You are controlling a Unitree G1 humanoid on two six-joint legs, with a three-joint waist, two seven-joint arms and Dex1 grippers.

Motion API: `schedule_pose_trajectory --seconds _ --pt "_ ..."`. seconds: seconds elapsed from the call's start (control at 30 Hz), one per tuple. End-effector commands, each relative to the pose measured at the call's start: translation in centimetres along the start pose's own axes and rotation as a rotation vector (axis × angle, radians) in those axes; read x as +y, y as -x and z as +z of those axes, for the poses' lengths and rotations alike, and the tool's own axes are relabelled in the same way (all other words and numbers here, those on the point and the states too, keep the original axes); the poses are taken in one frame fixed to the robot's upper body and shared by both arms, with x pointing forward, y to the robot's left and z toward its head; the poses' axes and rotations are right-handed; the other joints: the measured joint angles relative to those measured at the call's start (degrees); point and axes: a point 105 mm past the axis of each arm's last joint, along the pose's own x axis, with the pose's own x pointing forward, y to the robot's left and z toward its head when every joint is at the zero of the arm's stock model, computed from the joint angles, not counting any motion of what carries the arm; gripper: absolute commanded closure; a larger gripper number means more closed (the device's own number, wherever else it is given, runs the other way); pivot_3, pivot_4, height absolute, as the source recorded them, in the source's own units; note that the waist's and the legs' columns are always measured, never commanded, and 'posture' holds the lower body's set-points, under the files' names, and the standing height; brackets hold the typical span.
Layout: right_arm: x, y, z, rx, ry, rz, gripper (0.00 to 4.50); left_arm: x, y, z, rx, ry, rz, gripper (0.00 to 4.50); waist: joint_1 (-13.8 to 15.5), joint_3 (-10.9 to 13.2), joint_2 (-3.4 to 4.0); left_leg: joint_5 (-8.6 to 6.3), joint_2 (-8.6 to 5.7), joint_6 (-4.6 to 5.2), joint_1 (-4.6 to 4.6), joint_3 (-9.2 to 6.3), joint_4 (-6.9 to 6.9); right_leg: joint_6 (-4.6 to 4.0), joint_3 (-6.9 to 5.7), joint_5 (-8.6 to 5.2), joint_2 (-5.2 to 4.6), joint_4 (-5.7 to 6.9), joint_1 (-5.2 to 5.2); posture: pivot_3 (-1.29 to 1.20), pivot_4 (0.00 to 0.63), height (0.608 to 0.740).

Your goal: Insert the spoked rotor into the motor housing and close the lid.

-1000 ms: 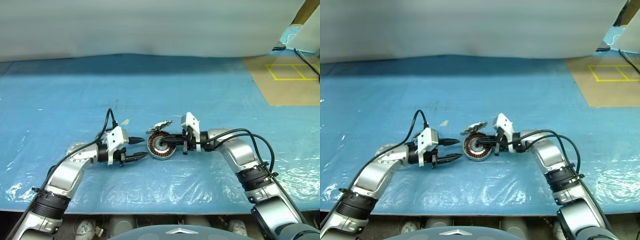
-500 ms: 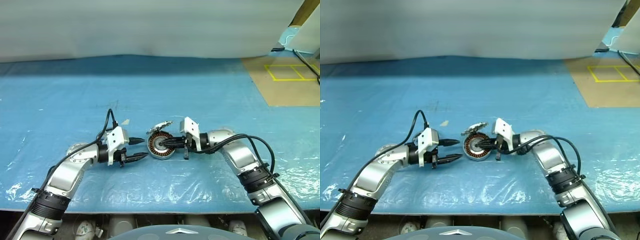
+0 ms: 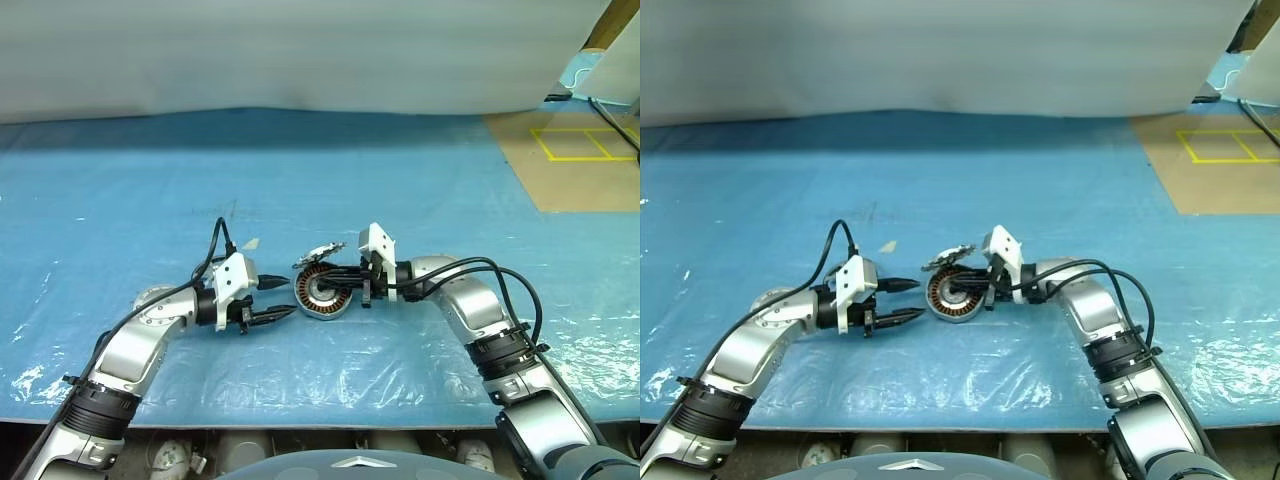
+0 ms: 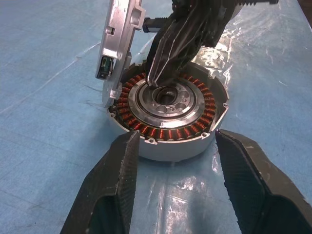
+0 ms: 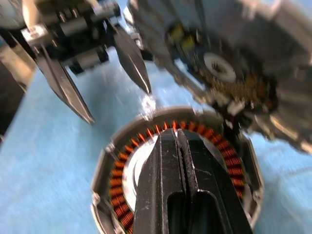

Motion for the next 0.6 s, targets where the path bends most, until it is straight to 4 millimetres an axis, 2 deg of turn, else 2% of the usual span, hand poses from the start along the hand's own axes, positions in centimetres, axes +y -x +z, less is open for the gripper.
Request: schedule_pose_trajectory --seconds 0.03,0.1,0.13,0.3,0.37,0.47,0.53,0.6 --pt "0.3 0.4 -4.2 0.251 0.130 0.022 4.47 -0.2 0.0 0.9 -0.020 -0.037 -0.008 1.95 0.0 0.0 0.00 0.00 -0.02 0.00 0.01 0.00 0.00 0.00 0.01 0.00 -0.01 0.00 0.00 0.00 0.150 0.740" --pt "1.3 0.9 -5.5 0.296 0.135 0.071 4.47 -0.2 0.0 0.9 -0.021 -0.036 -0.007 1.95 0.1 0.0 -0.03 0.00 -0.02 0.00 0.12 0.01 -0.01 0.00 0.00 0.00 -0.01 -0.01 0.22 0.00 0.150 0.740" --pt "1.5 0.9 -5.2 0.271 0.116 0.074 4.47 -0.2 0.0 0.9 -0.021 -0.035 -0.007 1.95 0.3 -0.1 -0.02 -0.01 -0.02 0.00 0.13 0.01 -0.02 0.00 0.00 -0.01 -0.02 -0.04 0.28 0.00 0.150 0.740" --pt "0.6 0.7 -2.5 0.142 0.114 0.021 4.47 -0.1 0.1 0.7 -0.018 -0.033 -0.005 1.95 0.1 -0.1 -0.05 -0.01 -0.02 0.01 0.16 0.00 -0.01 0.00 0.00 -0.01 -0.04 -0.06 0.32 0.00 0.150 0.740" --pt "0.0 0.4 0.2 -0.005 0.087 -0.004 4.47 -0.2 -0.1 0.7 -0.022 -0.033 -0.011 1.95 -0.1 -0.1 -0.05 -0.01 -0.01 0.01 0.14 0.00 -0.01 0.00 0.00 -0.01 -0.02 -0.03 0.28 0.00 0.150 0.740" --pt "-0.2 0.5 2.5 -0.120 0.032 0.002 4.47 -0.2 -0.3 0.9 -0.025 -0.034 -0.014 1.95 -0.3 -0.1 0.01 0.00 0.02 0.01 0.04 0.00 0.02 -0.01 0.05 0.00 -0.01 0.00 0.02 0.00 0.150 0.740" --pt "0.0 0.5 3.3 -0.149 -0.002 0.029 4.47 -0.1 -0.3 0.9 -0.025 -0.036 -0.014 1.95 -0.2 0.0 0.02 0.00 0.00 0.01 0.01 0.00 0.02 -0.01 0.03 0.00 0.01 0.00 -0.01 0.00 0.150 0.740" --pt "0.3 0.5 3.2 -0.136 -0.015 0.044 4.47 0.0 -0.3 0.9 -0.025 -0.037 -0.013 1.95 -0.1 0.0 0.01 0.00 -0.02 0.01 -0.02 0.00 0.02 0.00 0.02 0.00 0.00 -0.01 -0.01 0.00 0.150 0.740"
